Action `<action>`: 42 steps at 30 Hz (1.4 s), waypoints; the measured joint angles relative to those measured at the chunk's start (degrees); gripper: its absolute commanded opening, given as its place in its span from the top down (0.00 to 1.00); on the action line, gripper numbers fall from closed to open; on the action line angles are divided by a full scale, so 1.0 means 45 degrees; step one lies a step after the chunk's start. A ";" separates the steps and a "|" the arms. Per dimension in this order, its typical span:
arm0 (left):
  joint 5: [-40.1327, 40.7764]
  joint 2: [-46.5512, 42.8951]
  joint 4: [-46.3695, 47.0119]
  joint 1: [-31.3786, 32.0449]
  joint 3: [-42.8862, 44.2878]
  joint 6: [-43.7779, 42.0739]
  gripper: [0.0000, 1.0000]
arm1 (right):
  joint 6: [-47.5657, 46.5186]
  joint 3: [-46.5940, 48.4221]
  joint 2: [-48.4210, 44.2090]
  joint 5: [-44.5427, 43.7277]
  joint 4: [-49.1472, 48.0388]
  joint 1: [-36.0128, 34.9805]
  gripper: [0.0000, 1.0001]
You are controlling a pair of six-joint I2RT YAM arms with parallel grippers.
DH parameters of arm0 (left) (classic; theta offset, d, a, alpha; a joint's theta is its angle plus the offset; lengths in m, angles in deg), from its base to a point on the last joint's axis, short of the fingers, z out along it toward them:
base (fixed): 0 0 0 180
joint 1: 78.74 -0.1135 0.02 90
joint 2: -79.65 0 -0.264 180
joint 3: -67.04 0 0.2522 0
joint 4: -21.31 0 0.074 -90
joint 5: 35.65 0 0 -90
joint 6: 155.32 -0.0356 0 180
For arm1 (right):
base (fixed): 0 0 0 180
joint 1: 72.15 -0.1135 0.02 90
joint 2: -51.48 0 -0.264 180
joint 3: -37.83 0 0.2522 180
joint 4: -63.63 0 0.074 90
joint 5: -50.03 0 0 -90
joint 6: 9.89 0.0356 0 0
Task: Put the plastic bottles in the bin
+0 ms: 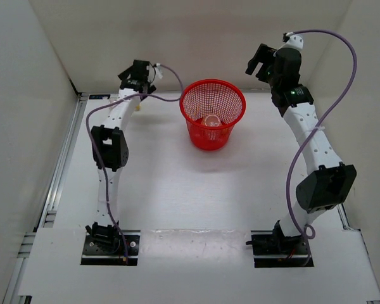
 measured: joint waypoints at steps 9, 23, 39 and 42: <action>-0.0534 0.1948 -0.0452 -0.1161 -0.0379 -0.3531 0.00 | 0.0097 -0.0044 0.0389 0.0792 -0.0248 0.0758 0.09; -0.3614 0.1200 0.0301 -0.2176 -0.2176 -0.5542 0.00 | -0.0005 -0.0831 -0.0029 -0.0214 -0.0073 0.0078 0.09; -0.5668 0.3177 0.1030 -0.2968 0.0214 -0.7014 0.00 | -0.0495 0.2351 0.1904 -0.0607 0.0321 -0.0515 0.07; -0.5790 0.4017 0.1753 -0.2963 0.1258 -0.7441 0.00 | -0.0568 0.2613 0.2191 -0.0636 0.0461 -0.0515 0.07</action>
